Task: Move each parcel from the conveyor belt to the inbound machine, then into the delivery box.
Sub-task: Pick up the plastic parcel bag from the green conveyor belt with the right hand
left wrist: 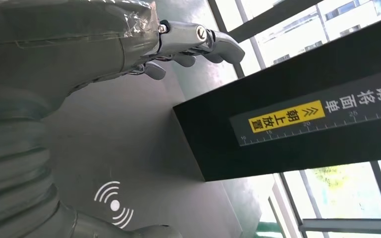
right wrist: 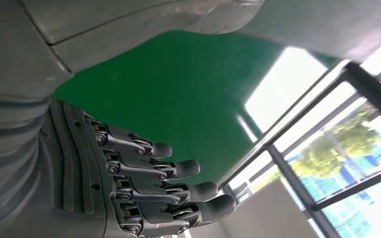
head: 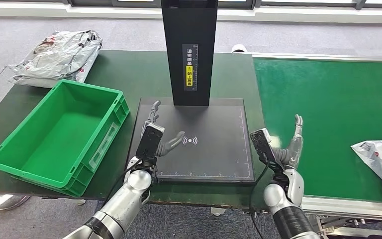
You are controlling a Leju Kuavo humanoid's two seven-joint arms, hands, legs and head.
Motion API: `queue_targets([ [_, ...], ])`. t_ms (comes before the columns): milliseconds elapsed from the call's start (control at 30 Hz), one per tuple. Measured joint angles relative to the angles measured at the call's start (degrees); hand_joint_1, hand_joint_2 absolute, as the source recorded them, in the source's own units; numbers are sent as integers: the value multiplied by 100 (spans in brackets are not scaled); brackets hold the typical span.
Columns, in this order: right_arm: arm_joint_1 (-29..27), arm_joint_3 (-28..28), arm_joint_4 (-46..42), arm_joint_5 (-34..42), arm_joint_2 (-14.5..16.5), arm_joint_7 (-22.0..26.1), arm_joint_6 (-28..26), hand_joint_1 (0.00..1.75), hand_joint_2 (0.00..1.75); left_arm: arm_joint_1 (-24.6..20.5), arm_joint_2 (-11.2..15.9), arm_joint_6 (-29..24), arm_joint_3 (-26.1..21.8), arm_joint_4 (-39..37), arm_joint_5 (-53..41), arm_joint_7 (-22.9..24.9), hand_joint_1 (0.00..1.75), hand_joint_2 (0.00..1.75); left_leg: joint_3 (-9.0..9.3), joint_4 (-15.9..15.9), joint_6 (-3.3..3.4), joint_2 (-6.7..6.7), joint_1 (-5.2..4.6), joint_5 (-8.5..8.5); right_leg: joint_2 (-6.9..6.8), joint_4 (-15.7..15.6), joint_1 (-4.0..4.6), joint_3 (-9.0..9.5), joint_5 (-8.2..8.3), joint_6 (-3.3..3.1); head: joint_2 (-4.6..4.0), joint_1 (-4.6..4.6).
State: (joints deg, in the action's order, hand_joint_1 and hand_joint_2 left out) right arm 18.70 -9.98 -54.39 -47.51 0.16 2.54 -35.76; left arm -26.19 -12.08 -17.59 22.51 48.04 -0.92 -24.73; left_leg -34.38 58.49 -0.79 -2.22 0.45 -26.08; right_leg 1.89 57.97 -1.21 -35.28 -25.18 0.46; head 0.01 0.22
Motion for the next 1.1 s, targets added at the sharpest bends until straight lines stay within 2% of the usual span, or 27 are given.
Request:
queue_targets([
  [100, 147, 143, 462, -476, -176, -239, -105, 0, 175, 84, 31, -7, -10, 65, 36, -23, 0, 175, 0, 0, 0, -1, -1, 0, -1, 0, 1, 0, 0, 0, 0, 0],
  [233, 256, 294, 862, -709, -306, -348, -178, 0, 175, 155, 62, -7, -13, 124, 46, -39, 0, 175, -1, 0, 0, -1, -1, 0, -1, 0, 2, -1, 0, 0, 0, 0],
  [400, 360, 502, 1360, -1419, -495, -908, -364, 0, 175, 256, 85, -7, -13, 171, 101, -90, 0, 175, -3, 0, 0, -6, -1, 0, -5, 0, 1, -1, -1, 0, 0, 0],
  [533, 407, 679, 1645, -1620, -613, -992, -421, 0, 175, 307, 104, -7, -13, 193, 135, -107, 0, 175, -3, 0, 1, -1, -1, -1, -5, 0, -1, -1, 0, 1, 0, 0],
  [633, 418, 737, 1756, -1821, -644, -1163, -432, 0, 175, 316, 104, -7, -13, 205, 147, -107, 0, 175, -2, 0, 2, -2, -2, -1, -5, 0, -1, -2, 0, 1, 0, 0],
  [867, 423, 1019, 2182, -2883, -903, -2167, -338, 0, 175, 424, 121, 11, -13, 257, 228, -121, 0, 175, -5, 0, 3, -8, -2, -2, -9, 0, -2, -2, -1, 1, -1, 0],
  [1100, 477, 1188, 2714, -3268, -1171, -2436, -221, 0, 175, 469, 160, 12, -26, 260, 337, -209, 0, 175, -6, 0, 8, -7, -3, -5, -10, 0, -6, -2, -2, 3, 0, 0],
])
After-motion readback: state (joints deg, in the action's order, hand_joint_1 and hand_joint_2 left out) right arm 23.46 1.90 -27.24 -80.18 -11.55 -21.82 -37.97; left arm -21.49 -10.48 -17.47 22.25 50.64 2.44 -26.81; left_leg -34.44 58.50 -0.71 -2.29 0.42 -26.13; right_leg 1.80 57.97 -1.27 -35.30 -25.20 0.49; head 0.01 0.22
